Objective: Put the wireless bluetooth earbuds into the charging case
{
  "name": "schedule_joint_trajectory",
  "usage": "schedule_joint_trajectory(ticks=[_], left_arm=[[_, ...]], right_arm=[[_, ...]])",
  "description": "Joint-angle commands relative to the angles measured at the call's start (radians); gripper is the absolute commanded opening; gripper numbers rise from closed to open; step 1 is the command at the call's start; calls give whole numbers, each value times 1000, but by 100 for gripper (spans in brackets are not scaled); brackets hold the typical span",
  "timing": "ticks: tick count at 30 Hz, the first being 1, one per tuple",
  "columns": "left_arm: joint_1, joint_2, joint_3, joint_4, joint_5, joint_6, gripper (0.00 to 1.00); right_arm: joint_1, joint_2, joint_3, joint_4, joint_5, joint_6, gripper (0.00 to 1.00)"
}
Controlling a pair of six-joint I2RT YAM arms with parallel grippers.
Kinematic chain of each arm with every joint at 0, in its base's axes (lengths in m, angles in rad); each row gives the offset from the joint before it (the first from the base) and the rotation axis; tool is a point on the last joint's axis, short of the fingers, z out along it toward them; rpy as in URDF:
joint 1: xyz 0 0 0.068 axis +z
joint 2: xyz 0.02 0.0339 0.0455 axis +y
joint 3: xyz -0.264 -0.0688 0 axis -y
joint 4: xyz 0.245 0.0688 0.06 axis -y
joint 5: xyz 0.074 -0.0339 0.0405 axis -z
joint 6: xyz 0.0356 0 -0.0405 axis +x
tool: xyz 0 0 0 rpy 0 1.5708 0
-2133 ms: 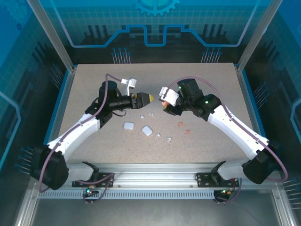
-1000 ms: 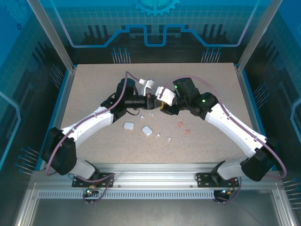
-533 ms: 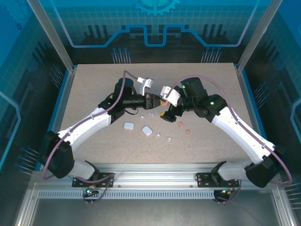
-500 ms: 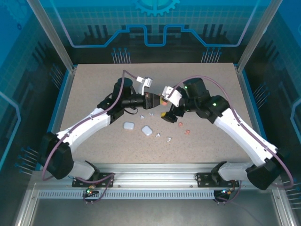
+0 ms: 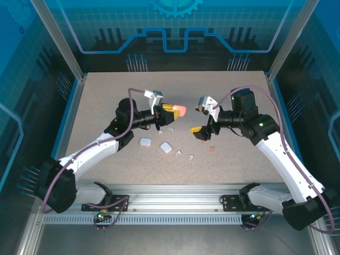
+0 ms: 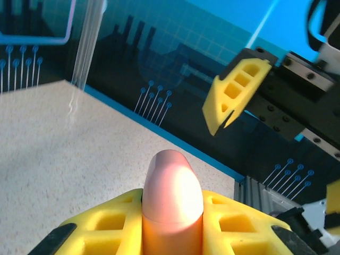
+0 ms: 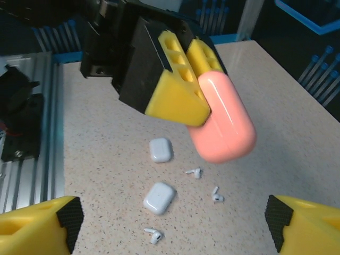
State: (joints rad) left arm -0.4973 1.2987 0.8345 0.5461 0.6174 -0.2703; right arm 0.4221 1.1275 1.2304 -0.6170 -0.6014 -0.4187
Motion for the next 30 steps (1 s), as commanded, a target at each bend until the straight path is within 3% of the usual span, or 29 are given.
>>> schedule_joint_trajectory(ticks=[1, 10, 25, 30], left_arm=[[3, -22, -47, 266, 80, 117, 0], [3, 22, -81, 465, 170, 163, 0], [3, 33, -59, 440, 214, 144, 0], [4, 33, -59, 436, 213, 142, 0]], right_arm=[[-13, 56, 84, -60, -128, -27, 85], [-13, 167, 187, -160, -193, -75, 77], [-7, 215, 243, -183, -280, -103, 60], [4, 241, 264, -187, -287, -106, 48]])
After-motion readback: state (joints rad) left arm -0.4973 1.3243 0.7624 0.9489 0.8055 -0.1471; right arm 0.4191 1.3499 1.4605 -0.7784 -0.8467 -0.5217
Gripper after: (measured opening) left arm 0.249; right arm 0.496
